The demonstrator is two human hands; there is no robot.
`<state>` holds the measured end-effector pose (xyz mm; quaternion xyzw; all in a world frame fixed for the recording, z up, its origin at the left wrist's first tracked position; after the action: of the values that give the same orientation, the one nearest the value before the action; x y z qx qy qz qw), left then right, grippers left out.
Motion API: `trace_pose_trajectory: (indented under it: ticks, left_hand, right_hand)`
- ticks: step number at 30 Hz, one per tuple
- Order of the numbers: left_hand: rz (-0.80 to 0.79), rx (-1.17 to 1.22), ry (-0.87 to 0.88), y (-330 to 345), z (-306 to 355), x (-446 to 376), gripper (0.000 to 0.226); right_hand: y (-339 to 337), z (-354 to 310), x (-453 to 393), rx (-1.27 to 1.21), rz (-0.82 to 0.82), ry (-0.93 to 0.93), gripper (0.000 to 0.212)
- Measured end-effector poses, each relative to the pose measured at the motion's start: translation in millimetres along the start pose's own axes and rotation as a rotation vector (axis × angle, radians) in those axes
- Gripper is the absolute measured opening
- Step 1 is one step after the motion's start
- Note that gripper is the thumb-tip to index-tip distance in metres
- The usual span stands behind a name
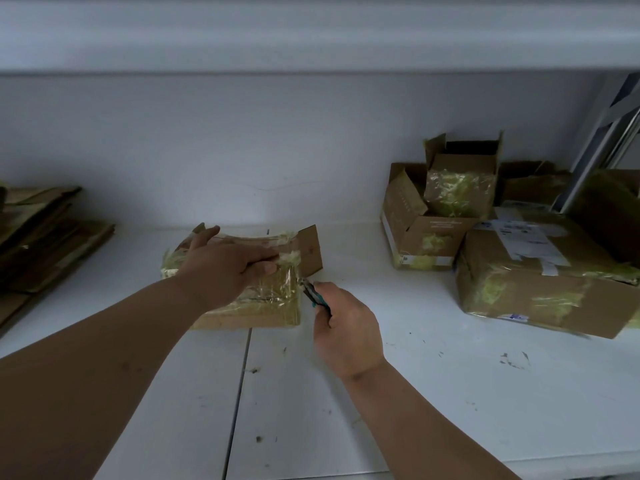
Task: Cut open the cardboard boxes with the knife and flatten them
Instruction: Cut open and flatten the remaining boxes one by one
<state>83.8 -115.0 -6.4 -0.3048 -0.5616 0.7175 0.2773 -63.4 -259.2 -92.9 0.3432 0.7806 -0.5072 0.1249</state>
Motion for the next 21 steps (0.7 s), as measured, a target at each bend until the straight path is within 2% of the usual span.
trace_pose_trajectory:
  ticks: [5, 9, 15, 19, 21]
  left_hand:
    - [0.010, -0.054, 0.016, 3.4, -3.7, 1.3, 0.064]
    - [0.017, -0.069, 0.013, 5.2, -4.9, 3.6, 0.069]
    - [0.003, -0.056, -0.023, 1.7, -3.1, 3.8, 0.045]
    - [0.013, -0.061, -0.035, 7.2, -6.2, 5.8, 0.051]
    - [0.084, -0.009, -0.072, 3.7, -9.7, 4.0, 0.059]
  right_hand:
    - [0.0, 1.7, 3.3, 0.083, -0.027, -0.051, 0.037]
    - [-2.6, 3.3, 6.8, 0.155, -0.056, -0.071, 0.036]
    - [-6.1, 4.5, 10.9, 0.239, -0.213, -0.115, 0.033]
    - [-9.9, 3.6, 10.3, 0.257, -0.301, -0.117, 0.031]
    - [-9.4, 4.8, 18.8, 0.388, -0.357, -0.198, 0.028]
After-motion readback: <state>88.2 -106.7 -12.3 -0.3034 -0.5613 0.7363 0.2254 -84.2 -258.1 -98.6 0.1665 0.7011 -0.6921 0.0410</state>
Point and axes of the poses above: each hand's wrist, its own x-axis away from the middle knuckle, its own y-axis out of the palm, z = x × y, the point moved 1 cm from there along -x, towards the middle knuckle, and after that the axes turned 11 degrees about x, right-handed, at the moved point
